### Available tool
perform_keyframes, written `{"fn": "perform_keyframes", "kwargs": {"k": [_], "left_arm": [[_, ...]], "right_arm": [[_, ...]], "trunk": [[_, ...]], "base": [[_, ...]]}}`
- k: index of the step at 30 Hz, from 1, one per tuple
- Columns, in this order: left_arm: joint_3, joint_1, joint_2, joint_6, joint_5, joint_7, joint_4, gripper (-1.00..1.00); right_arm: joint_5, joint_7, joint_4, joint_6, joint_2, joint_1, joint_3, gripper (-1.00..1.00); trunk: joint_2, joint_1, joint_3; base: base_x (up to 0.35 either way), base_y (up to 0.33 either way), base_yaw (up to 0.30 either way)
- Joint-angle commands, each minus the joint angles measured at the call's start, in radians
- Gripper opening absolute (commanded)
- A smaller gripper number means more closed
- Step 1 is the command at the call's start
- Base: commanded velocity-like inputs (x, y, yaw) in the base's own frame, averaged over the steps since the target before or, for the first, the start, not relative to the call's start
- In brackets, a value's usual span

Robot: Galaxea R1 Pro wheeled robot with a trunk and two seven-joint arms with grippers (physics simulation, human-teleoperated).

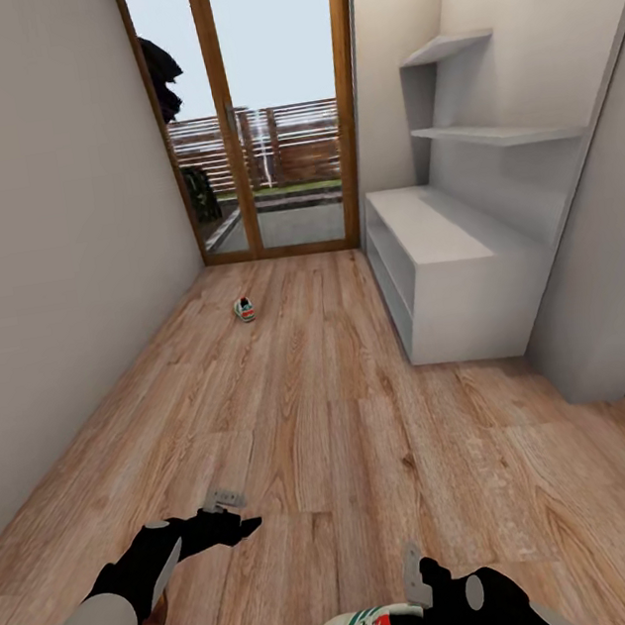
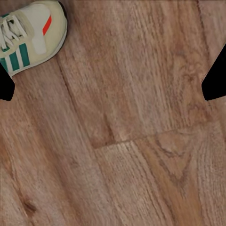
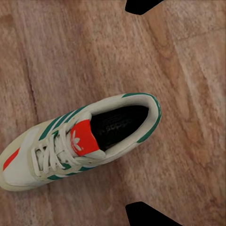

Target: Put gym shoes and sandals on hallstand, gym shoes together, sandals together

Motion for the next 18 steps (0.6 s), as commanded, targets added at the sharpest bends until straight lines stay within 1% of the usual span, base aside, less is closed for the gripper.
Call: {"fn": "perform_keyframes", "kwargs": {"k": [1, 2, 5, 9, 10, 14, 18], "left_arm": [[-0.003, -0.002, 0.000, 0.006, -0.004, -0.003, -0.009, 1.00], [-0.003, -0.004, 0.000, 0.010, -0.004, -0.003, -0.016, 1.00], [-0.003, -0.010, 0.001, 0.064, -0.003, -0.003, -0.081, 1.00], [-0.003, -0.012, 0.001, 0.116, -0.002, -0.004, -0.135, 1.00], [-0.003, -0.012, 0.001, 0.145, -0.001, -0.006, -0.172, 1.00], [-0.004, -0.012, 0.001, 0.167, -0.001, -0.020, -0.216, 1.00], [-0.004, -0.011, 0.001, 0.175, -0.003, -0.043, -0.233, 1.00]], "right_arm": [[0.003, 0.004, -0.002, 0.005, 0.000, 0.000, 0.001, 1.00], [0.003, 0.004, -0.002, 0.005, -0.001, 0.000, 0.000, 1.00], [0.003, 0.003, -0.005, 0.006, -0.001, 0.000, -0.001, 1.00], [0.003, 0.003, -0.006, 0.007, 0.000, 0.000, -0.001, 1.00], [0.003, 0.003, -0.007, 0.007, 0.000, 0.000, -0.001, 1.00], [0.003, 0.003, -0.008, 0.007, 0.000, 0.000, -0.001, 1.00], [0.003, 0.002, -0.007, 0.008, 0.000, 0.000, -0.001, 1.00]], "trunk": [[0.000, 0.000, -0.001], [0.000, 0.000, -0.001], [0.000, 0.000, -0.001], [0.000, 0.000, -0.001], [0.000, 0.000, -0.001], [0.000, 0.000, -0.002], [0.000, 0.000, -0.004]], "base": [[0.000, 0.000, 0.000], [0.000, 0.000, 0.000], [0.000, 0.000, 0.000], [0.000, 0.000, 0.000], [0.000, 0.000, 0.000], [0.000, 0.000, 0.000], [0.000, 0.000, 0.000]]}}
